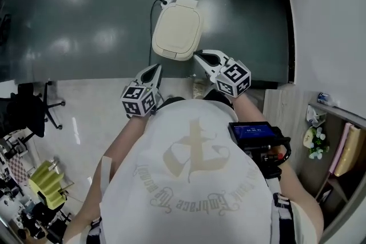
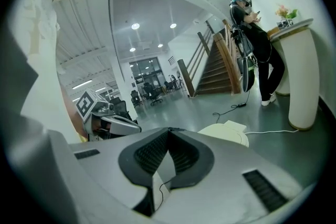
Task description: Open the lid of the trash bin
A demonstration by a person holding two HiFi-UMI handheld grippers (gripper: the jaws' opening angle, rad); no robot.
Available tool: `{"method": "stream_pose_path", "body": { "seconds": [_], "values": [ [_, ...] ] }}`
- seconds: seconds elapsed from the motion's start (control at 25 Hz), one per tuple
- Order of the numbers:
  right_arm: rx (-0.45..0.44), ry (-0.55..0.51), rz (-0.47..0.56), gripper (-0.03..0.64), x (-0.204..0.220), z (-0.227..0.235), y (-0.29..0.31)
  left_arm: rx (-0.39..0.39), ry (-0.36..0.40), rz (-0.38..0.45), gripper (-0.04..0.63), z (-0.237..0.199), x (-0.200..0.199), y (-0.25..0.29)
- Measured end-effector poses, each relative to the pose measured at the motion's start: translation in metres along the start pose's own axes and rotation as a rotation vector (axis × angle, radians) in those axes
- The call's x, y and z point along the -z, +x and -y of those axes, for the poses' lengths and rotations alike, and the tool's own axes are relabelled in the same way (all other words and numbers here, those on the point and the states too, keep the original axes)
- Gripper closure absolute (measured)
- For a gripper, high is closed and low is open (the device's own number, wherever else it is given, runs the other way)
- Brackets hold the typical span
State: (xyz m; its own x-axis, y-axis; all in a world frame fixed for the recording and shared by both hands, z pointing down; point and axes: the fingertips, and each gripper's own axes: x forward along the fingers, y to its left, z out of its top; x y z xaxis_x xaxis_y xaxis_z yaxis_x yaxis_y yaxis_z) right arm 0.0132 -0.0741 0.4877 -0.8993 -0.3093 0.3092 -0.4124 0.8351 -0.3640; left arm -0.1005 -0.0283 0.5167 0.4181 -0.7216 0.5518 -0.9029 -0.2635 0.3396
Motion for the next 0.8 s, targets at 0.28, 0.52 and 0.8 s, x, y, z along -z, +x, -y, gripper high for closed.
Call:
{"method": "stream_pose_path", "body": {
  "seconds": [0.28,0.52,0.8],
  "values": [
    [-0.067,-0.025,-0.013,0.613,-0.011,0.027,0.006,-0.053,-0.019,0.003,0.581,0.007,-0.001,0.016],
    [-0.126,-0.029,-0.019,0.612,-0.010,0.028,0.009,-0.115,-0.038,0.008,0.581,0.009,0.005,0.013],
    [-0.176,-0.016,-0.059,0.612,0.005,0.027,0.019,-0.155,-0.072,-0.005,0.581,0.005,0.019,0.012]
  ]
}}
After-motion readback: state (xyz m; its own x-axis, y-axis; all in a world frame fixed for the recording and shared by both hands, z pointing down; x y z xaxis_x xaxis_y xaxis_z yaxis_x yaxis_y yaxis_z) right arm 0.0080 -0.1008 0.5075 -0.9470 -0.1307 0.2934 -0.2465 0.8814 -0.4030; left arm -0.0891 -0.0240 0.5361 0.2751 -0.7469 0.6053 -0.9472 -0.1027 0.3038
